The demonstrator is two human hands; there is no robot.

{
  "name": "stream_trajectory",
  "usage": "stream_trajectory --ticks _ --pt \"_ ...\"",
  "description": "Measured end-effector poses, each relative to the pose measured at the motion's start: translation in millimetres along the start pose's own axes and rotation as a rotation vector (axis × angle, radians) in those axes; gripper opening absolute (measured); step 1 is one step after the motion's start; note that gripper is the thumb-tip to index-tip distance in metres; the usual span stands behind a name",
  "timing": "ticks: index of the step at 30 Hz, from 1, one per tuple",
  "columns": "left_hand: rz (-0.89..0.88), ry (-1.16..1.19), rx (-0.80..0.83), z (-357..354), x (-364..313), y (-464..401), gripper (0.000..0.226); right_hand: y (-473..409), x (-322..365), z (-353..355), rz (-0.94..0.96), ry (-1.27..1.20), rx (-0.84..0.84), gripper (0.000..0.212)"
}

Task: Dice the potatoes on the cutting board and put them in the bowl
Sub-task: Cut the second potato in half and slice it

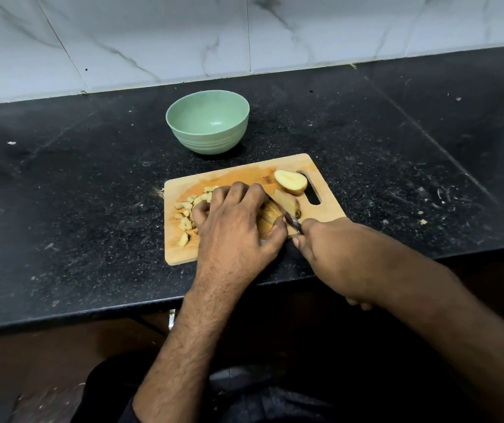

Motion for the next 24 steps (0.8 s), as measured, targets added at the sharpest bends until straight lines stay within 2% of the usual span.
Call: stream_trajectory --ticks 14,17,21,24 --pt "0.042 0.101 -0.013 0.6 2.7 -0.7 0.035 72.3 -27.8 -12.3 0.022 -0.195 0.039 0.031" --pt "0.029 0.09 -0.016 1.6 1.0 0.3 0.035 79.4 -29.1 -9.9 -0.006 -0.181 -0.018 0.036" --pt "0.008 0.046 -0.022 0.6 -1.6 1.7 0.042 74.7 -27.0 -2.3 0.002 -0.239 -0.174 0.038" --pt "-0.004 -0.003 -0.02 -0.1 -3.2 1.8 0.043 58.7 -23.0 -6.8 0.006 -0.234 -0.191 0.038"
Point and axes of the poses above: each hand's wrist, its own y-axis away from the middle knuckle, its own z-axis out of the back of the hand, x = y × z, the point moved 3 cm from there along -y, towards the middle knuckle, and after that the axes turned 4 degrees about z, right-handed, at the moved point
